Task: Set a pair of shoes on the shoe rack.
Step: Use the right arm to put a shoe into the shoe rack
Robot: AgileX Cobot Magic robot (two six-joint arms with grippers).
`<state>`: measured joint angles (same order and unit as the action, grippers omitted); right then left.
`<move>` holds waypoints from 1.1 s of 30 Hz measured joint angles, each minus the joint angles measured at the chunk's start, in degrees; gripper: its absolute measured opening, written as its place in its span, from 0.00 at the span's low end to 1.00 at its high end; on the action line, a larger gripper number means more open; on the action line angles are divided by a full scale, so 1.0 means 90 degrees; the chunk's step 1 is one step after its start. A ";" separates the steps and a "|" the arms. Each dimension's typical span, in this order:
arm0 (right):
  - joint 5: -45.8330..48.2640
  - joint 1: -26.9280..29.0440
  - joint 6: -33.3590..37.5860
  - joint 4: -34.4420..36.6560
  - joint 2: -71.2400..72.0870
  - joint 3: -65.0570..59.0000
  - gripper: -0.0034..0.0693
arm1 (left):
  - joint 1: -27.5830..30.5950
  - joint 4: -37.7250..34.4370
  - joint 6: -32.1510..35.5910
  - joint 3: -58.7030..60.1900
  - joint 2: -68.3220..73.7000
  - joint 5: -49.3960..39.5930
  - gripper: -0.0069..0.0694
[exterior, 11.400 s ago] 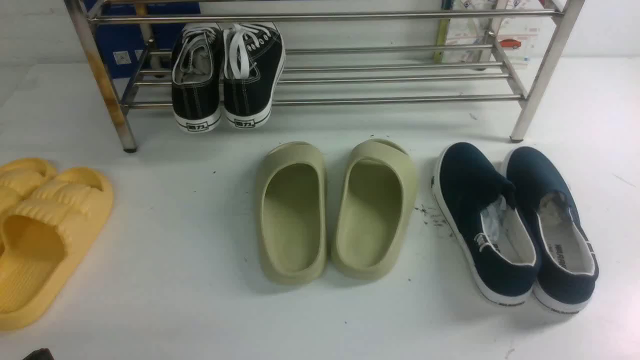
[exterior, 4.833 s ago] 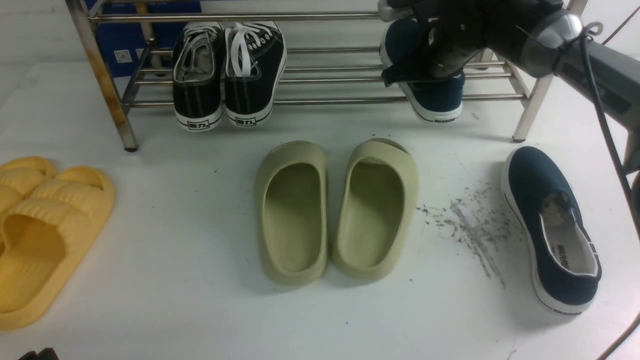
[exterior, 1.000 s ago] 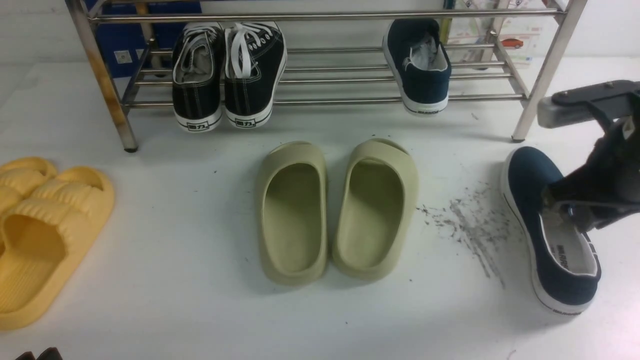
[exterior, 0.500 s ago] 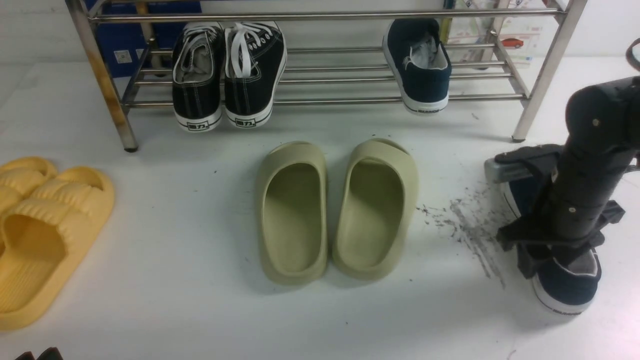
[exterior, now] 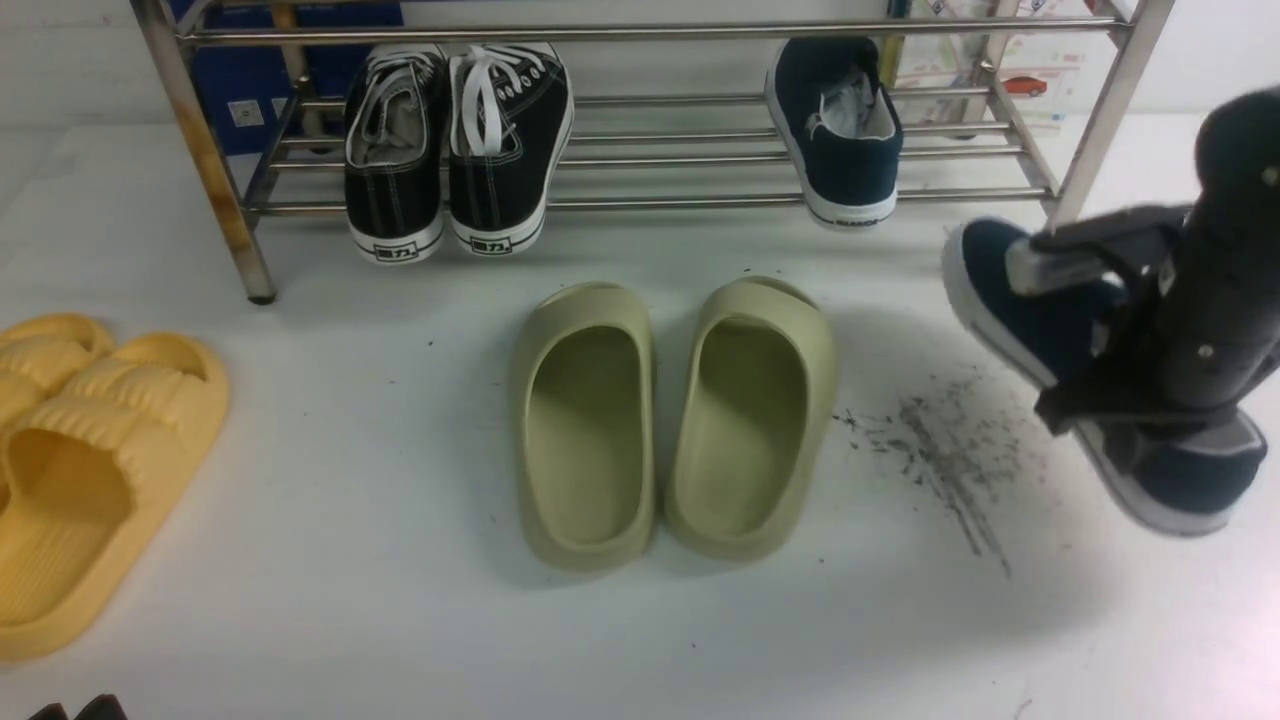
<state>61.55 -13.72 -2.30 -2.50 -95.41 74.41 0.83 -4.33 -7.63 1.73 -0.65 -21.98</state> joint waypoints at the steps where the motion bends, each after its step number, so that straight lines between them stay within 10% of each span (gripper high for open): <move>1: 0.0072 0.0000 0.0008 0.0032 0.0048 0.0221 0.08 | 0.0000 0.0000 0.0000 0.0000 0.0000 0.0000 0.38; 33: 0.1243 -0.0042 0.0215 0.0903 -0.2000 0.3672 0.08 | 0.0000 0.0000 0.0000 0.0000 0.0000 0.0000 0.40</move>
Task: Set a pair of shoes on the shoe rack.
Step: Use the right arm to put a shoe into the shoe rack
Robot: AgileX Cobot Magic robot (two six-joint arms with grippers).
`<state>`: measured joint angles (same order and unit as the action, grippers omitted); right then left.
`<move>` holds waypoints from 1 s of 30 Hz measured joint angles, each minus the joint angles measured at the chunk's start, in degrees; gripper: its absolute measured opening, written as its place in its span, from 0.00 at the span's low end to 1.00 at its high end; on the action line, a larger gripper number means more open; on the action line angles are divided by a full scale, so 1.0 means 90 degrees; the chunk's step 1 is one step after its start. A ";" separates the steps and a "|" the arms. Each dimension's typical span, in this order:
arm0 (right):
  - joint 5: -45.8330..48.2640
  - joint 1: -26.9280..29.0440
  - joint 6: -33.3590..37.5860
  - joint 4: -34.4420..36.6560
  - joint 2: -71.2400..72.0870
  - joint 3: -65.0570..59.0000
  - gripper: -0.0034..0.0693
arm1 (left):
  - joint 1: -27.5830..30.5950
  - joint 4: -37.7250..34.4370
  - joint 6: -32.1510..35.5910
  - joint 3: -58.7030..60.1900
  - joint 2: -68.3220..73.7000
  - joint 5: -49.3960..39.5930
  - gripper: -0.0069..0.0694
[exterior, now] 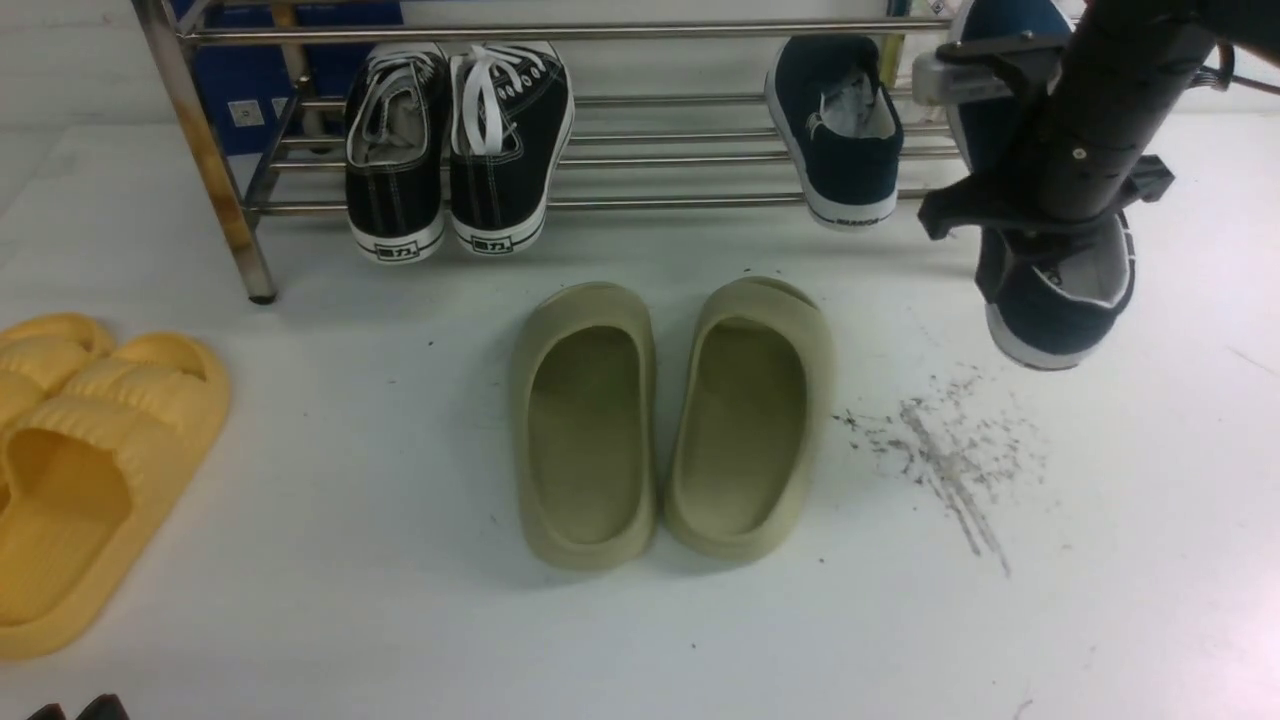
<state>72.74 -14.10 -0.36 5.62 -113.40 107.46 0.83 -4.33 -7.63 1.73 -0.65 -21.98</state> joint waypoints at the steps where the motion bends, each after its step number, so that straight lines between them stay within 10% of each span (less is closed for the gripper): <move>1: 0.0000 0.0000 0.0040 0.0047 0.0075 0.0000 0.09 | 0.0000 0.0000 0.0000 0.0000 0.0000 0.0000 0.40; 30: -0.0455 -0.0144 0.0123 -0.0041 0.1195 -0.1354 0.10 | 0.0000 0.0000 0.0000 0.0000 0.0000 0.0000 0.40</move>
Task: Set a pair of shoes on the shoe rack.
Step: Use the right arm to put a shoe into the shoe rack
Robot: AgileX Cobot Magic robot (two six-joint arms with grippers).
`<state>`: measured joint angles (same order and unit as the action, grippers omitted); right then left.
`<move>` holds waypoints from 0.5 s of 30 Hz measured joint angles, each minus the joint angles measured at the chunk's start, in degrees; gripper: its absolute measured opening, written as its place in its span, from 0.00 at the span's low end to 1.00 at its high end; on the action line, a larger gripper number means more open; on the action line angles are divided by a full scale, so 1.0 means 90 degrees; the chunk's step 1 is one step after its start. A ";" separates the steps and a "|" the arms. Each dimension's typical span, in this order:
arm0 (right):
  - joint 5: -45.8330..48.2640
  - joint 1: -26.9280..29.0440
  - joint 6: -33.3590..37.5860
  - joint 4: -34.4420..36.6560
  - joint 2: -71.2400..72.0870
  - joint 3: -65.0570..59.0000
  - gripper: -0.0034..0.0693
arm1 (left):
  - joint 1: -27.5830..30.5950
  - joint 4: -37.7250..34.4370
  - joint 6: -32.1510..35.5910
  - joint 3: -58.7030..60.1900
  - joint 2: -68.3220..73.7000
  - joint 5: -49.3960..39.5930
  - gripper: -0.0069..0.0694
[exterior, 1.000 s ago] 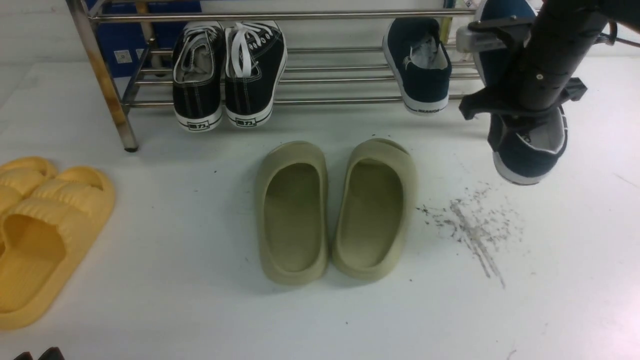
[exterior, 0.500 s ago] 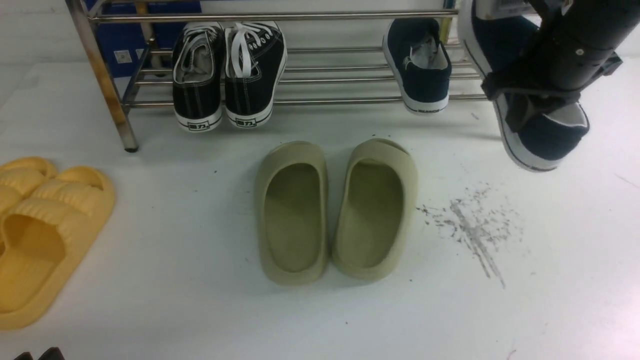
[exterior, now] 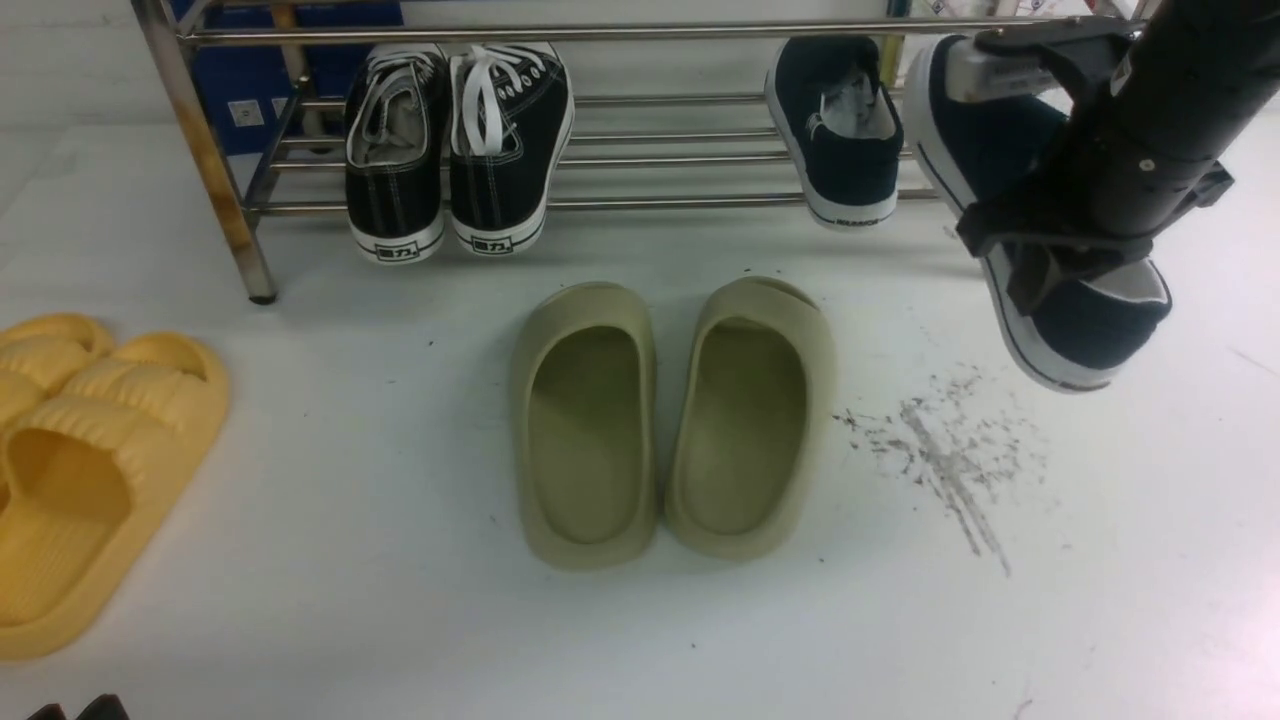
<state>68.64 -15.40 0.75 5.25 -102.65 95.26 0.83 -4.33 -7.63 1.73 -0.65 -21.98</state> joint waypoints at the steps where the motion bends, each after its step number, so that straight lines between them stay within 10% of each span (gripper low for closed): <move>1: -0.0008 0.0029 -0.0006 0.0000 -0.0064 0.0000 0.10 | 0.0000 0.0000 0.0000 0.0000 0.0000 0.0000 0.40; 15: -0.0182 0.0444 -0.0239 0.0008 -0.0827 0.0853 0.10 | 0.0000 0.0000 0.0000 0.0000 0.0000 0.0000 0.40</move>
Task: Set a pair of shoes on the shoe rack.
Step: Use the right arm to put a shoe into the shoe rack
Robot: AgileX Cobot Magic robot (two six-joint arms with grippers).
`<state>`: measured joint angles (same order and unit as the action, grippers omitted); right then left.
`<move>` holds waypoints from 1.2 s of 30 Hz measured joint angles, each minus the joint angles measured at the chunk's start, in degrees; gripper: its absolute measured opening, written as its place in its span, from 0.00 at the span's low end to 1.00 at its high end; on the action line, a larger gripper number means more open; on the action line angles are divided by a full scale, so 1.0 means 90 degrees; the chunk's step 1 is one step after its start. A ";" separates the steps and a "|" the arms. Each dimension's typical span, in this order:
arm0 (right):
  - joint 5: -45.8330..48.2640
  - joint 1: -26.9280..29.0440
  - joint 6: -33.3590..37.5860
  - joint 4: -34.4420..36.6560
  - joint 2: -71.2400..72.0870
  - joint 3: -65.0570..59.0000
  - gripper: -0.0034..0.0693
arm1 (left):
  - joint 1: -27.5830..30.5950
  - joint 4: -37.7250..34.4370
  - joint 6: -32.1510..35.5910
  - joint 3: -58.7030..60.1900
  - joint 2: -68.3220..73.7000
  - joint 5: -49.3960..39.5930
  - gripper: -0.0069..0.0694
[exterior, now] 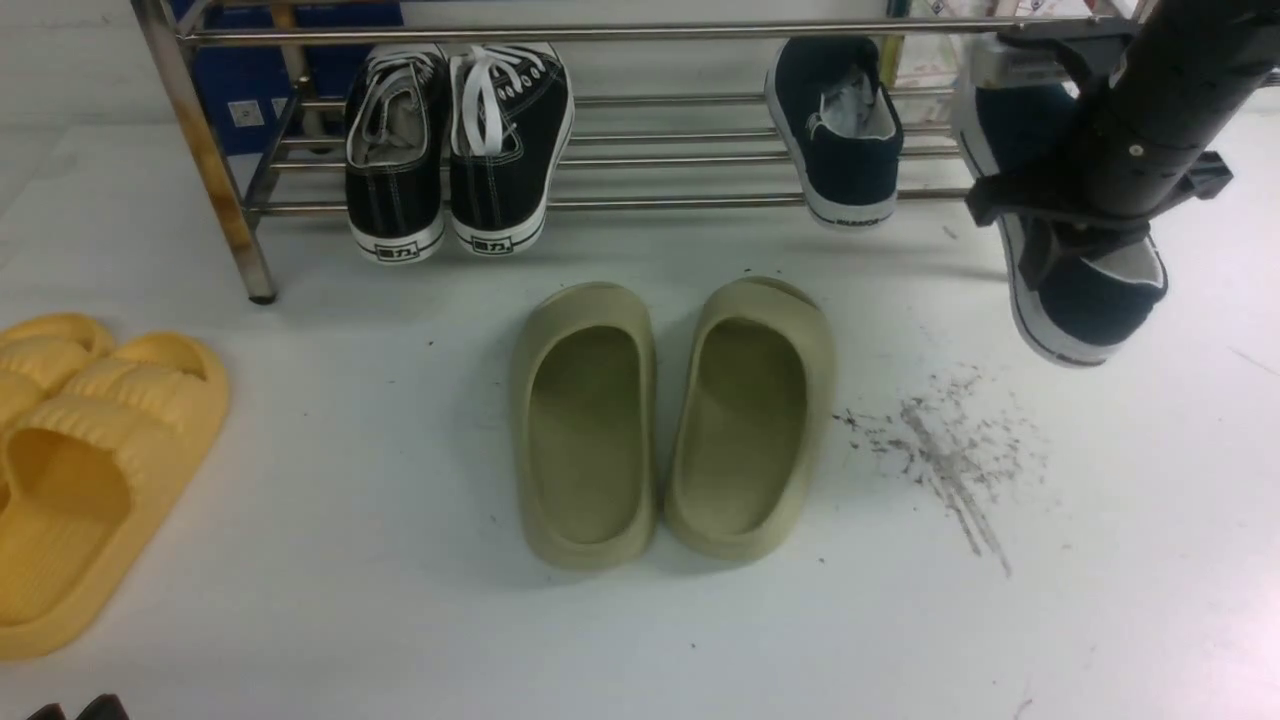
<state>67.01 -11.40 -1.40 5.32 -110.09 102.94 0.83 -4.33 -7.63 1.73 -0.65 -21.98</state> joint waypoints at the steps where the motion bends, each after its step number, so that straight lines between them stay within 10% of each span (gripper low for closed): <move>1: -0.0014 0.0000 0.0000 0.0030 -0.0094 0.0124 0.10 | 0.0000 0.0000 0.0000 0.0000 0.0000 0.0000 0.40; 36: -0.1459 0.0022 -0.0313 -0.0150 -0.2145 0.2632 0.18 | 0.0000 0.0000 0.0000 0.0000 0.0000 0.0000 0.40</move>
<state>53.88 -11.20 -4.22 3.98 -129.40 126.63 0.83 -4.33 -7.63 1.73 -0.65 -21.98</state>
